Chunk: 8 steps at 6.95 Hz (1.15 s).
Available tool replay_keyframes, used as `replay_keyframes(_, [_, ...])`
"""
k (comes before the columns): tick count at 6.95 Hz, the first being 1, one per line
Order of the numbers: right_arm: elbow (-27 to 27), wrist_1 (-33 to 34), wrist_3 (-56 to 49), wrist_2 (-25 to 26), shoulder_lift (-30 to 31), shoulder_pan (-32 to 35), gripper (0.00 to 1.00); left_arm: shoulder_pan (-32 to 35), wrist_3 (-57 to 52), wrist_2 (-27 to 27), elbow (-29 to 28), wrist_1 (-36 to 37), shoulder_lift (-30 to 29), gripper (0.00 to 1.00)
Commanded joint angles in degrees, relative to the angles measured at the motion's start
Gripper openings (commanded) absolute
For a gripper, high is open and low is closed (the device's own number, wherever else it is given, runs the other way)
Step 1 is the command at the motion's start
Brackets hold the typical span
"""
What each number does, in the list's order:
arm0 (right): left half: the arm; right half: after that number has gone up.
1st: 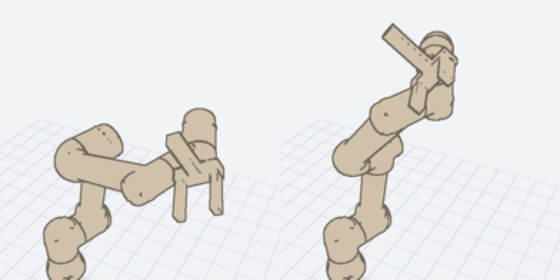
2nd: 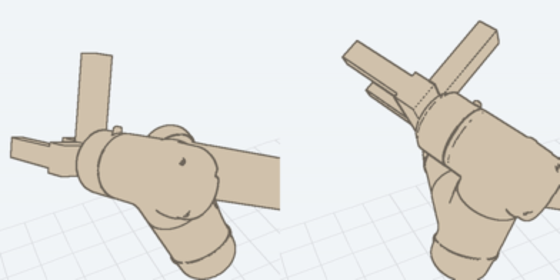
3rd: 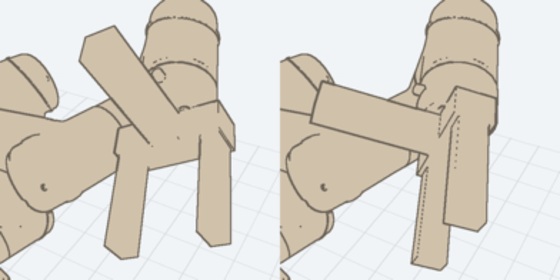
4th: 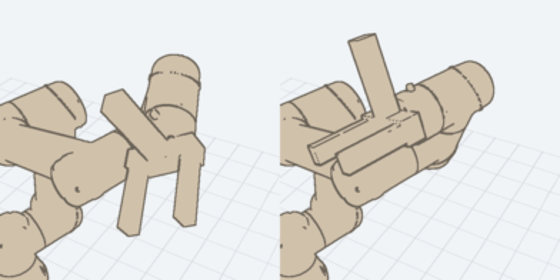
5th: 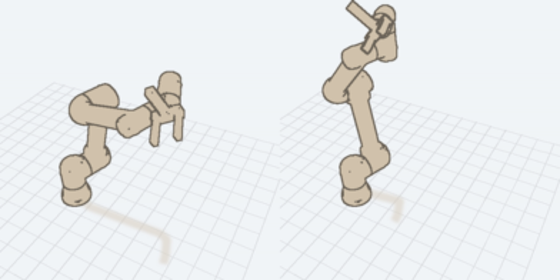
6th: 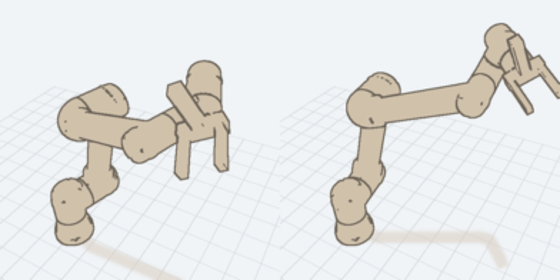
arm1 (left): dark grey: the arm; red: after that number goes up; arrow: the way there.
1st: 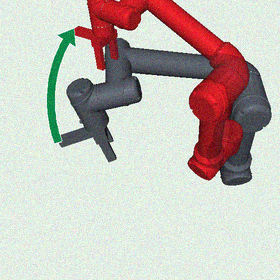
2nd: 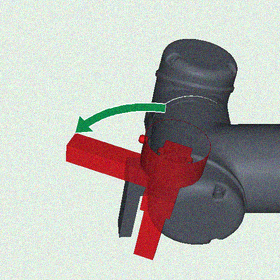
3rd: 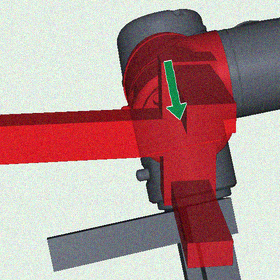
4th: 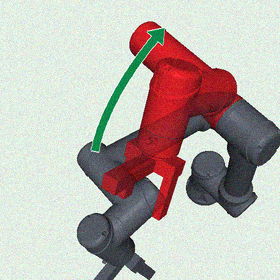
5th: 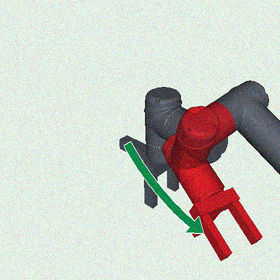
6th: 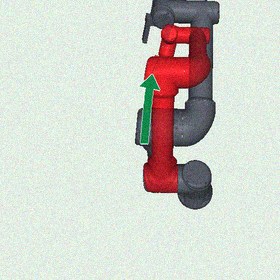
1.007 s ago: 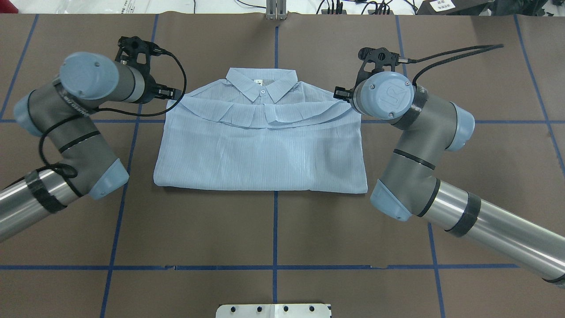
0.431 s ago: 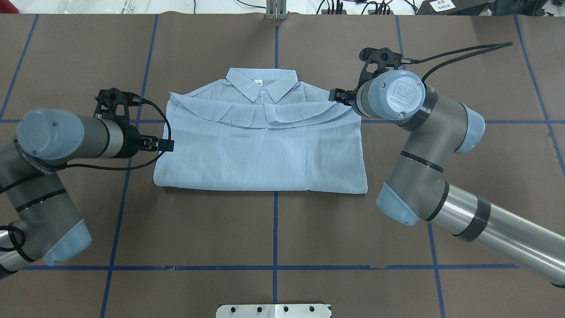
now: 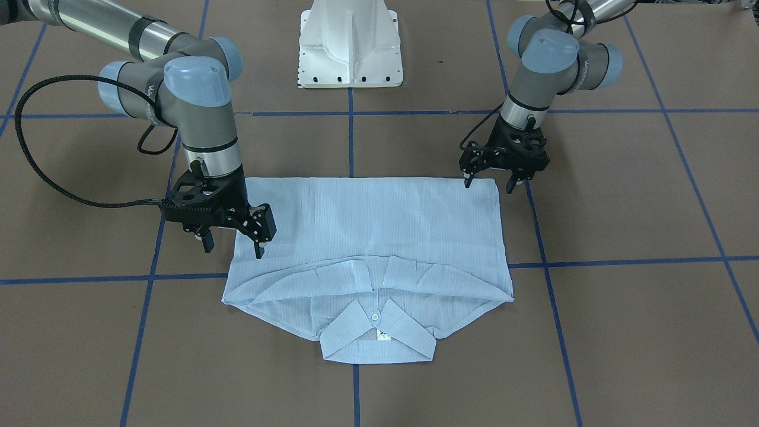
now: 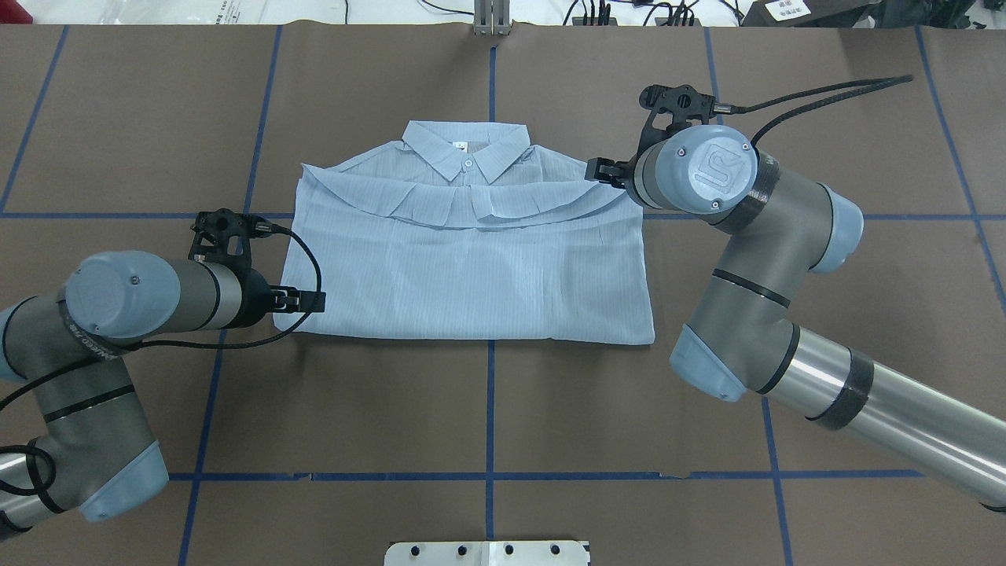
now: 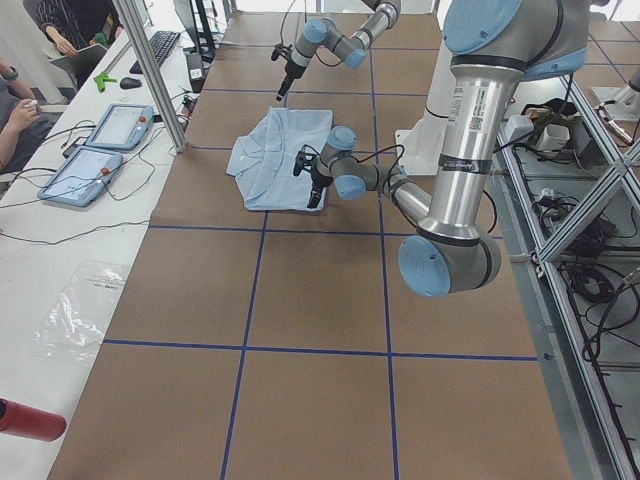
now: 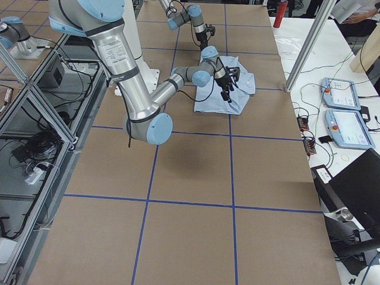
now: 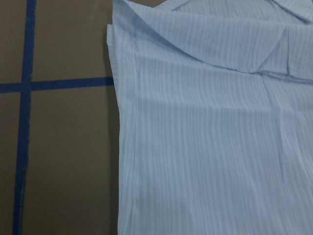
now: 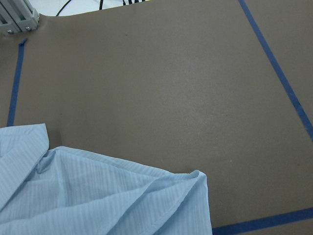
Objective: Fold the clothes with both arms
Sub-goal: 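Move the left gripper down to the folded shirt's side edge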
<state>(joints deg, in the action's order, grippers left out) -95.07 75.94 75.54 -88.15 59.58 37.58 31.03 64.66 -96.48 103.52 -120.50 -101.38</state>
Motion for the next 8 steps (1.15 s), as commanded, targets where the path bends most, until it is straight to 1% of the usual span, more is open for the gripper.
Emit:
replay_keyframes(1, [0.0, 0.0, 0.0, 0.1, -0.1, -0.1, 1.0, -0.4, 0.2, 0.2, -0.5, 0.0, 0.2, 0.92])
replay_keyframes(2, [0.1, 0.0, 0.0, 0.1, 0.0, -0.1, 1.0, -1.3, 0.2, 0.2, -0.6, 0.0, 0.2, 0.86])
replay_keyframes(3, [0.1, 0.0, 0.0, 0.1, 0.0, -0.1, 1.0, -2.0, 0.2, 0.2, -0.6, 0.1, 0.2, 0.73])
replay_keyframes(4, [0.1, 0.0, 0.0, 0.1, 0.0, -0.1, 1.0, -2.0, 0.2, 0.2, -0.6, 0.1, 0.4, 0.64])
replay_keyframes(5, [0.1, 0.0, 0.0, 0.1, 0.0, -0.1, 1.0, -2.0, 0.3, 0.2, -0.5, 0.1, 0.4, 0.46])
replay_keyframes(6, [0.1, 0.0, 0.0, 0.1, 0.0, -0.2, 1.0, -2.0, 0.3, 0.2, -0.4, 0.1, 0.4, 0.12])
replay_keyframes(7, [0.1, 0.0, 0.0, 0.2, 0.0, -0.4, 1.0, -2.0, 0.3, 0.2, -0.2, 0.1, 0.4, 0.0])
replay_keyframes(8, [0.0, 0.0, 0.0, 0.2, 0.0, -0.4, 1.0, -1.9, 0.1, 0.3, 0.3, 0.2, 0.6, 0.0])
